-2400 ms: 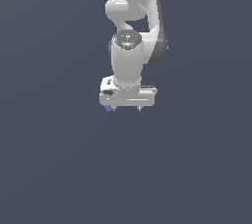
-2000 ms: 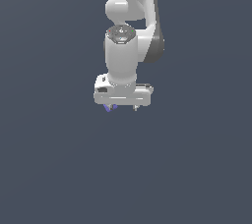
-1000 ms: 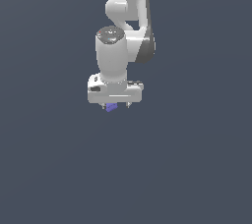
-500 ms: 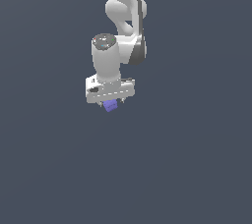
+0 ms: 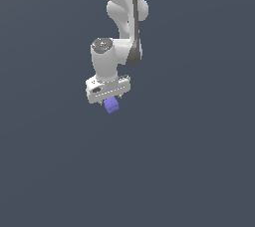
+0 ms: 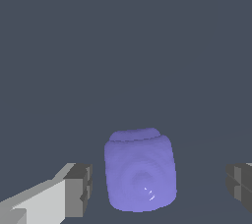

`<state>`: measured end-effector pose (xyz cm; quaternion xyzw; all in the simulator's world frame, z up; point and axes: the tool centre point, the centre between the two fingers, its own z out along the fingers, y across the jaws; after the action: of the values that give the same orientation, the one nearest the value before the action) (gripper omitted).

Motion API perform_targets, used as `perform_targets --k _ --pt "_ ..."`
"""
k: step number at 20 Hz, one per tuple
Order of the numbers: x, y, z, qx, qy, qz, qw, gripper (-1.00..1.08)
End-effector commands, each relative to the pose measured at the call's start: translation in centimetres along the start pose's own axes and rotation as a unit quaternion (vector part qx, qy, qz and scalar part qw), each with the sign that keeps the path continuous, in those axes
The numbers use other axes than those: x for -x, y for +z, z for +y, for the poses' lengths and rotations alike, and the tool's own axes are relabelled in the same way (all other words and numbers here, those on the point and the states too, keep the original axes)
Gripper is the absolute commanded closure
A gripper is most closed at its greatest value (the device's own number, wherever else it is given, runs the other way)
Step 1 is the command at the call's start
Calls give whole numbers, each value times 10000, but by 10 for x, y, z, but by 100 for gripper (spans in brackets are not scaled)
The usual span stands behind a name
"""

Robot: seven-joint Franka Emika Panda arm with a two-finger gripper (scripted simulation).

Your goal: Pick up the object and move it to a goal position.

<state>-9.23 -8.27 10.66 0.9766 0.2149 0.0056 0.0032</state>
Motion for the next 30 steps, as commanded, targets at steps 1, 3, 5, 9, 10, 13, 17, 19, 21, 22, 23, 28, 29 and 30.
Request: perform_targets --k 1,3,5,9,10,13,17,19,21,22,23,28,29,30 --pt "10 5 -2 -14 -188 -15 9998 -92" --pt "16 8 -3 -24 -299 -26 9995 -92" --pt "20 11 -4 -33 -388 -34 9992 -92" --pt "27 14 -5 -43 -500 -43 9987 -92" --pt "27 14 -5 -45 -514 -45 9987 -92" --pt "27 14 -5 -45 -505 -46 9987 -92" --pt "28 19 -5 -45 -505 -46 9987 -92" --pt "28 25 -5 -45 -509 -46 9987 -92" --pt "28 33 -5 -46 -512 -46 9987 -92" --pt "28 38 -6 -46 -515 -45 9987 -92" --pt "29 43 -6 -46 -515 -45 9987 -92" --pt "29 61 -6 -46 -522 -45 9986 -92" --pt "29 63 -6 -46 -525 -45 9986 -92" --pt "29 64 -6 -46 -525 -45 9986 -92"
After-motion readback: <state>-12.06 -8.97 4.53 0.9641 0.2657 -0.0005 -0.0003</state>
